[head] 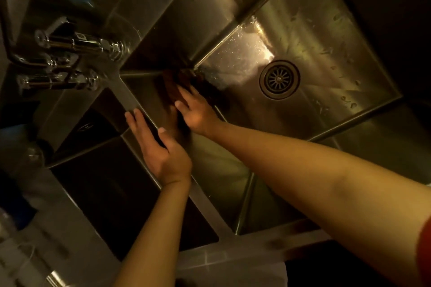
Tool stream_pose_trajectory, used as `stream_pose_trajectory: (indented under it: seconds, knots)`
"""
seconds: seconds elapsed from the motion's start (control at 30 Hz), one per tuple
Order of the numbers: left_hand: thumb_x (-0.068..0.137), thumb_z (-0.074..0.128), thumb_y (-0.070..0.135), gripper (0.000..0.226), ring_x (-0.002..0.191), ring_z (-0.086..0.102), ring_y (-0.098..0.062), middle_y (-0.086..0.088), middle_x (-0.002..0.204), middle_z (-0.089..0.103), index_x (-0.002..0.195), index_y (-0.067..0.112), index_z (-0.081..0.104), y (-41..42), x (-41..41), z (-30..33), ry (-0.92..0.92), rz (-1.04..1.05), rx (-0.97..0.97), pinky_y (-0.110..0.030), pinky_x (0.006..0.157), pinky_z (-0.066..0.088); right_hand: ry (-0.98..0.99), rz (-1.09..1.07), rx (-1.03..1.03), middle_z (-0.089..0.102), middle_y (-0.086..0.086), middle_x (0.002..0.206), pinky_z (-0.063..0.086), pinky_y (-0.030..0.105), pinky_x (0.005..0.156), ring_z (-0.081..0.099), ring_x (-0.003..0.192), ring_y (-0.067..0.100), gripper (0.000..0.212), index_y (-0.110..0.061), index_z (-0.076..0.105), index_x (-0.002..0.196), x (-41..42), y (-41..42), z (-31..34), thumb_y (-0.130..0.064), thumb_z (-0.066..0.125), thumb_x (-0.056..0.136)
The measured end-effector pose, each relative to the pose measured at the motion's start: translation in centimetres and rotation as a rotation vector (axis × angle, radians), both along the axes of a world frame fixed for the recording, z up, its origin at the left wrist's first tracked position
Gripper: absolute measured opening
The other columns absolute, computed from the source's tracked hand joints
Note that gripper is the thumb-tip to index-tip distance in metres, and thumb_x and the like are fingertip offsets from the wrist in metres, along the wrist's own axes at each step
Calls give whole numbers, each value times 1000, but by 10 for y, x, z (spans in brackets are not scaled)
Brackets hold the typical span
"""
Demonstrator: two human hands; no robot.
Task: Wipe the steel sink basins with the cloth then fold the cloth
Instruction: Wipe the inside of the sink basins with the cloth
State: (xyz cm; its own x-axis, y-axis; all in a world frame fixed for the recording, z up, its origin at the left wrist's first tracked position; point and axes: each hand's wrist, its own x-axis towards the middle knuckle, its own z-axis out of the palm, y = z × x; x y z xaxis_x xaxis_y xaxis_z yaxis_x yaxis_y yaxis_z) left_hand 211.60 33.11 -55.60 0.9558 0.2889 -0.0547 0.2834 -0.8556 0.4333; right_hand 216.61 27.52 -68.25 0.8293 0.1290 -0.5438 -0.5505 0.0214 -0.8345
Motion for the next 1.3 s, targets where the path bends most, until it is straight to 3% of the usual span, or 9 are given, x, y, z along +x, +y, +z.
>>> stream_pose_trajectory:
  seconds: [0.1,0.27,0.37,0.5,0.67,0.93,1.1,1.17,1.3]
  knots:
    - [107,42,24,60,152,20,1,15,172,12,164,30,25,-2,0,1,-4,4,-34,-9,112,29,129,192,-78,25,12,164,35,47,116,36,144,39,58,-30,27,160,-24,-19,-38,-28,45,105]
    - [107,42,23,60,146,17,13,13,173,12,164,28,24,-1,1,2,18,-21,-30,-4,106,28,179,474,-108,32,16,162,28,43,121,37,144,38,66,-25,17,162,-84,-47,-37,-18,46,103]
    - [106,46,15,59,140,11,28,0,173,17,163,16,29,-1,0,2,-24,-64,9,3,104,21,245,585,-147,22,19,165,20,48,124,26,149,41,80,-21,3,163,-123,-46,-17,-23,48,97]
    - [105,45,15,60,146,14,20,0,173,16,163,16,29,3,1,1,-27,-76,-11,-1,109,23,353,663,-130,3,17,168,16,50,125,9,154,41,93,-27,-14,161,-148,-52,41,-16,51,95]
    - [106,41,26,60,156,26,-12,8,173,13,164,22,27,3,1,2,-20,-58,-24,-21,114,32,229,499,-70,-13,2,169,15,46,127,-4,156,29,96,-34,-12,160,-173,-48,112,-9,55,97]
    - [107,42,26,58,153,24,-4,3,173,17,163,19,29,2,-1,2,-34,-59,-25,-3,108,25,74,541,-88,-17,-5,168,17,44,126,-7,156,21,105,-38,-12,160,-196,-57,154,6,54,92]
    - [108,43,23,57,157,25,-13,1,173,17,163,19,28,4,-1,-1,-64,-68,4,-17,117,31,41,780,-327,-13,15,168,19,42,126,2,155,34,95,-21,-17,160,-185,-56,162,2,51,98]
    - [108,44,22,58,156,25,-11,2,173,17,163,20,28,4,-1,0,-59,-55,2,-13,116,28,39,822,-393,-10,16,168,27,46,123,7,154,36,100,-21,-18,160,-182,-57,153,-1,57,96]
    - [106,45,23,60,154,20,0,5,173,16,163,23,28,6,1,-1,-60,-25,-14,-25,116,32,133,1053,-530,4,18,167,37,55,115,18,149,45,103,-24,-5,162,-155,-70,140,-6,67,90]
